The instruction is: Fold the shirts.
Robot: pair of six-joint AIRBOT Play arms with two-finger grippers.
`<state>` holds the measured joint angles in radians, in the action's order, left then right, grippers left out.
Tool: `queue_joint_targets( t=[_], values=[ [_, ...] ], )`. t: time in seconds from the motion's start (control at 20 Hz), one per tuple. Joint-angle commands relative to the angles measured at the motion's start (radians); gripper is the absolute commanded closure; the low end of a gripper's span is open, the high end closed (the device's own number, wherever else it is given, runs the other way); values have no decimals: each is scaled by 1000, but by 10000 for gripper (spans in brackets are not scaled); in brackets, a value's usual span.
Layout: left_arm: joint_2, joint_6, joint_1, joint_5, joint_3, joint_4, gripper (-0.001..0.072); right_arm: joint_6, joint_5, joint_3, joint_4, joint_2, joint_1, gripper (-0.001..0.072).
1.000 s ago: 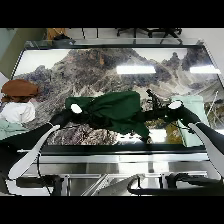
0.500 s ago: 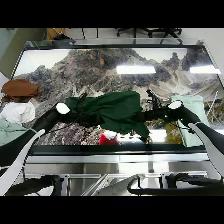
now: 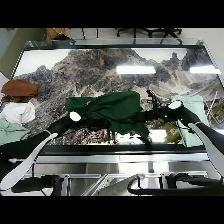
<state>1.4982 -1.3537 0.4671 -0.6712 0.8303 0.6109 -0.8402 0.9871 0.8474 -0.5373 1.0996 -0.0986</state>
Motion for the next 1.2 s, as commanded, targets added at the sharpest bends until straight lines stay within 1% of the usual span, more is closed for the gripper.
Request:
queue_joint_targets(
  t=[0.0,0.05,0.15,0.2,0.25,0.35,0.45,0.65,0.7,0.8,0.95,1.05,1.15],
  values=[
    [75,34,10,-8,78,1,551,0,23,1,4,-1,-1,692],
    [77,69,1,-32,92,0,692,0,24,1,8,-5,-1,692],
    [71,71,-22,-90,103,11,693,1,35,4,54,-23,2,693],
    [57,69,-37,-125,102,56,693,4,42,13,87,-41,5,693],
    [37,51,-53,-166,103,124,694,4,54,28,113,-64,16,693],
    [-36,-21,-91,-255,103,295,694,3,79,85,137,-122,58,693],
    [-148,-44,-142,-312,103,388,695,3,87,158,139,-190,127,693],
    [-363,-42,-303,-435,103,455,695,3,50,303,175,-289,309,693],
    [-392,-39,-346,-485,102,487,694,3,30,317,174,-301,351,693],
    [-422,-6,-411,-565,102,535,694,-5,27,318,164,-303,416,693],
    [-423,30,-486,-563,102,547,694,-76,56,317,71,-248,437,692],
    [-392,39,-499,-546,103,541,694,-85,107,312,66,-181,427,686],
    [-334,48,-479,-533,103,539,694,-99,140,300,66,-105,413,685]
  ],
)
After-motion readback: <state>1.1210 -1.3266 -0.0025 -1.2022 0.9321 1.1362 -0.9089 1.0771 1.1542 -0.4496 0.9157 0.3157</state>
